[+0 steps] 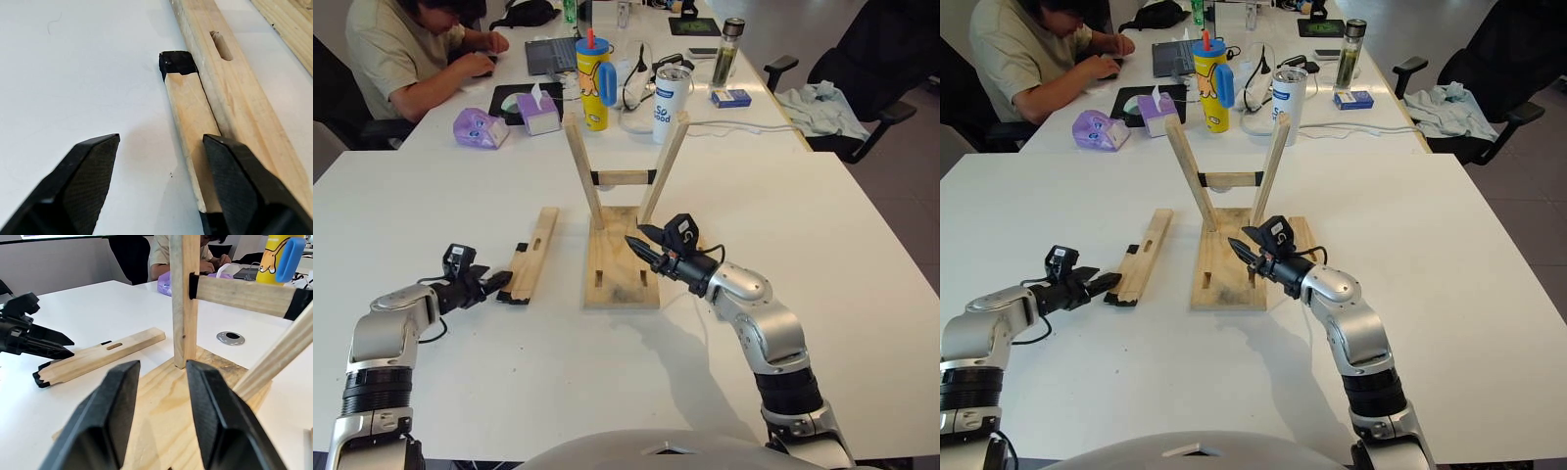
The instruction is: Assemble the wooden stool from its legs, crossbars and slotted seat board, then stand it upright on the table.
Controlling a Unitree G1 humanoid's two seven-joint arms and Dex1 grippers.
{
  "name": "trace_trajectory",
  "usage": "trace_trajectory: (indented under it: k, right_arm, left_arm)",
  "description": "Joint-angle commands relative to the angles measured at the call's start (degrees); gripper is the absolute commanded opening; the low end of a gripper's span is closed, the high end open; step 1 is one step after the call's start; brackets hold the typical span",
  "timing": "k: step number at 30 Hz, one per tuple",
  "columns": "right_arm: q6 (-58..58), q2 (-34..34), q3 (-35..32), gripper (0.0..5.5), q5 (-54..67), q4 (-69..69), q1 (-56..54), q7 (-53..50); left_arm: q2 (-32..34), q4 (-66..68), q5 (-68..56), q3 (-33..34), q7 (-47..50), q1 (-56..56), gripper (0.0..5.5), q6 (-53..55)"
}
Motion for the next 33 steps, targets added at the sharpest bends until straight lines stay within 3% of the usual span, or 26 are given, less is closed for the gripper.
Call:
trace_trajectory:
  k: [1,13,19,25,33]
  right_arm:
    - [0.4,-0.3,0.7,1.75,0.5,0.1,0.6,-0.8]
    - [0.1,-0.9,3.2,1.75,-0.2,-0.1,0.8,-1.7]
    - [0.1,-1.2,3.1,1.75,-0.6,0.0,-0.2,-2.4]
    - [-0.2,-0.9,2.4,1.75,-1.0,0.6,-0.2,-4.5]
    - [-1.0,0.3,2.2,1.75,-2.8,1.5,-0.6,-8.7]
  left_arm:
    - [0.5,-0.2,-2.0,1.2,0.6,-0.7,3.20,2.9]
    - [-0.7,-4.8,-2.6,-2.6,2.3,2.2,3.20,6.5]
    - [-2.6,-4.4,0.0,-4.4,8.9,3.2,3.20,9.9]
    - [-8.4,-10.2,-0.5,-6.3,16.5,6.3,2.29,16.4]
    - [-7.2,-6.8,1.2,-6.7,18.2,7.6,1.32,14.0]
